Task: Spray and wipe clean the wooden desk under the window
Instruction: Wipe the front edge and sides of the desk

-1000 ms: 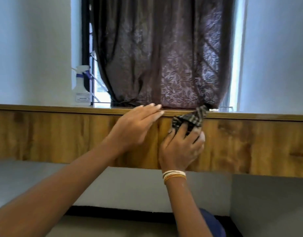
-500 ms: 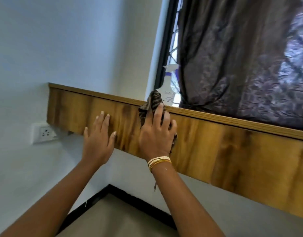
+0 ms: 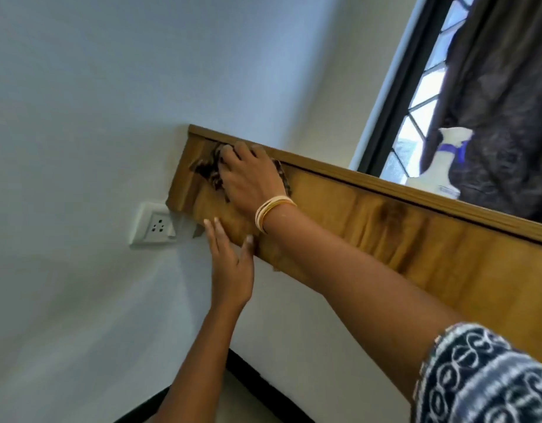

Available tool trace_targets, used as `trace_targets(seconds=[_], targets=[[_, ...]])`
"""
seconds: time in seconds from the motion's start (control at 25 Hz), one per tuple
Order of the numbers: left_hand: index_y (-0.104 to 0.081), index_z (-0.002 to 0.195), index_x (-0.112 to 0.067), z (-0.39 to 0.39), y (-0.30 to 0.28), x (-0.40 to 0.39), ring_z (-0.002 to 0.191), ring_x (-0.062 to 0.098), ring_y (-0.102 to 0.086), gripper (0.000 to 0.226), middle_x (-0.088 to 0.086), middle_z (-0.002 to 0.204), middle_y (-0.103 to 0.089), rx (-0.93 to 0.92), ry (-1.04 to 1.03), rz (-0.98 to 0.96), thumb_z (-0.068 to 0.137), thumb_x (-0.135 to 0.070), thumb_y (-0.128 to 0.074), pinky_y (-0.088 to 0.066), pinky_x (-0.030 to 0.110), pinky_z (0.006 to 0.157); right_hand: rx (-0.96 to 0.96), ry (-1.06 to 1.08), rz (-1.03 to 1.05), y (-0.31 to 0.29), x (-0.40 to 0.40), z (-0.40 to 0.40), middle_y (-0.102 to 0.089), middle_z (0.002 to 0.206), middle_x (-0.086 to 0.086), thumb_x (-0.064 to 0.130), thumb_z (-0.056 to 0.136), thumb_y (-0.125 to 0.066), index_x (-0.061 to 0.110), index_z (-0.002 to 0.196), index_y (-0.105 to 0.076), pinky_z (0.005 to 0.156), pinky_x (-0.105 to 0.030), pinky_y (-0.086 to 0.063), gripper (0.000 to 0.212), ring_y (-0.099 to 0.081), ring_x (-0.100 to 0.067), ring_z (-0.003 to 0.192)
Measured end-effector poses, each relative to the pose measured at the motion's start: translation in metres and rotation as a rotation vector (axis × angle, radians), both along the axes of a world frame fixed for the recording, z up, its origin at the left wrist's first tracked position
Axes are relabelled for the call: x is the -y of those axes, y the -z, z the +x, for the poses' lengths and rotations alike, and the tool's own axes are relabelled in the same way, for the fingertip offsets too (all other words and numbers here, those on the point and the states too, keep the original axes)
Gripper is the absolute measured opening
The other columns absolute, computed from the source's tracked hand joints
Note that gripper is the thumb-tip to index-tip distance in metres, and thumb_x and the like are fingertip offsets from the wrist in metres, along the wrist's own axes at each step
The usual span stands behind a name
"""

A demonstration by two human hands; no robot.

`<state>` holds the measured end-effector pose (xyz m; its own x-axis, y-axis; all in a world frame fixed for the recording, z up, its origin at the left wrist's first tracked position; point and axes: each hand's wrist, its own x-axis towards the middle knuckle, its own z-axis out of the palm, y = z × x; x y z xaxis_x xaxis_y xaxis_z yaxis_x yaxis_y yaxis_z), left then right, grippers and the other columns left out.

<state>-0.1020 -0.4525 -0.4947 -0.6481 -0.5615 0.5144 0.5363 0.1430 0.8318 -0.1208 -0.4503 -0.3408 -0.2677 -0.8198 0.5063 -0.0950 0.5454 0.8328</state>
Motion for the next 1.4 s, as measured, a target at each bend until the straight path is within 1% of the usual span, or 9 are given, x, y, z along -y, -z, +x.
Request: trace_targets(seconds=[0.08, 0.16, 0.28, 0.44, 0.68, 0.92, 1.16, 1.24, 1.4], targets=[[-0.01, 0.156, -0.026, -0.008, -0.007, 0.022, 0.145, 0.02, -0.027, 0.061, 0.003, 0.162, -0.019, -0.081, 0.261, 0.366, 0.103, -0.028, -0.041, -0.026, 0.035, 0.115, 0.089, 0.022, 0.245, 0.013, 0.021, -0.016, -0.049, 0.134, -0.003, 0.037, 0.099, -0.039, 0.02, 0.124, -0.064, 0.091, -0.038, -0.042, 0.039, -0.048, -0.025, 0.114], [-0.027, 0.151, -0.021, -0.013, -0.009, 0.036, 0.131, 0.024, -0.049, 0.049, 0.009, 0.147, -0.047, -0.309, 0.602, 0.84, 0.104, -0.012, -0.035, -0.04, 0.041, 0.109, 0.2, 0.05, 0.467, 0.028, 0.027, -0.023, -0.051, 0.134, 0.001, 0.048, 0.098, -0.04, 0.026, 0.123, -0.066, 0.086, -0.038, -0.048, 0.041, -0.05, -0.022, 0.113], [-0.036, 0.147, -0.012, -0.011, -0.005, 0.038, 0.129, 0.025, -0.052, 0.047, 0.011, 0.142, -0.052, -0.428, 0.859, 1.213, 0.102, -0.002, -0.028, -0.043, 0.037, 0.106, 0.164, 0.054, 0.441, 0.003, 0.048, -0.033, -0.05, 0.138, 0.002, 0.047, 0.098, -0.043, 0.03, 0.126, -0.064, 0.087, -0.037, -0.048, 0.039, -0.045, -0.024, 0.125], [-0.036, 0.146, -0.009, -0.006, -0.004, 0.045, 0.135, 0.028, -0.046, 0.043, 0.012, 0.146, -0.047, -0.388, 0.915, 1.292, 0.104, -0.016, -0.029, -0.034, 0.043, 0.114, 0.012, 0.071, 0.155, -0.026, 0.087, -0.044, -0.048, 0.14, -0.002, 0.04, 0.099, -0.043, 0.025, 0.12, -0.068, 0.098, -0.038, -0.037, 0.036, -0.04, -0.026, 0.131], [-0.044, 0.139, -0.002, 0.005, -0.001, 0.047, 0.125, 0.034, -0.052, 0.066, 0.021, 0.133, -0.056, -0.42, 0.977, 1.548, 0.1, -0.051, -0.024, -0.036, 0.047, 0.11, 0.185, 0.029, 0.571, 0.056, 0.046, -0.036, -0.049, 0.142, 0.001, 0.037, 0.097, -0.048, 0.024, 0.123, -0.067, 0.101, -0.04, -0.041, 0.034, -0.044, -0.024, 0.128], [-0.024, 0.149, 0.004, 0.013, 0.001, 0.048, 0.144, 0.038, -0.027, 0.083, 0.024, 0.154, -0.029, -0.398, 1.005, 1.584, 0.095, -0.059, -0.03, -0.021, 0.049, 0.118, -0.03, 0.037, 0.095, -0.029, 0.038, -0.022, -0.045, 0.146, -0.012, 0.033, 0.097, -0.05, 0.015, 0.124, -0.064, 0.108, -0.046, -0.036, 0.036, -0.037, -0.035, 0.135], [-0.033, 0.146, -0.004, 0.027, -0.007, 0.049, 0.132, 0.044, -0.041, 0.08, 0.028, 0.144, -0.041, -0.339, 1.039, 1.533, 0.093, -0.064, -0.03, -0.032, 0.055, 0.112, 0.085, -0.092, 0.398, 0.068, -0.012, -0.011, -0.052, 0.14, -0.015, 0.023, 0.093, -0.044, 0.01, 0.121, -0.067, 0.099, -0.045, -0.047, 0.038, -0.051, -0.035, 0.123], [-0.028, 0.149, -0.004, 0.033, -0.01, 0.046, 0.135, 0.044, -0.037, 0.082, 0.028, 0.147, -0.037, -0.326, 1.039, 1.537, 0.093, -0.064, -0.031, -0.029, 0.055, 0.113, 0.046, -0.089, 0.418, 0.049, -0.016, -0.01, -0.056, 0.136, -0.013, 0.025, 0.089, -0.055, 0.014, 0.114, -0.071, 0.099, -0.045, -0.047, 0.031, -0.054, -0.034, 0.121], [-0.018, 0.152, -0.003, 0.032, -0.009, 0.038, 0.144, 0.039, -0.025, 0.084, 0.024, 0.155, -0.026, -0.281, 0.991, 1.535, 0.094, -0.062, -0.03, -0.019, 0.052, 0.118, -0.116, -0.054, 0.164, -0.026, -0.017, -0.005, -0.057, 0.132, -0.017, 0.023, 0.089, -0.062, 0.011, 0.11, -0.071, 0.099, -0.047, -0.045, 0.027, -0.051, -0.04, 0.124]])
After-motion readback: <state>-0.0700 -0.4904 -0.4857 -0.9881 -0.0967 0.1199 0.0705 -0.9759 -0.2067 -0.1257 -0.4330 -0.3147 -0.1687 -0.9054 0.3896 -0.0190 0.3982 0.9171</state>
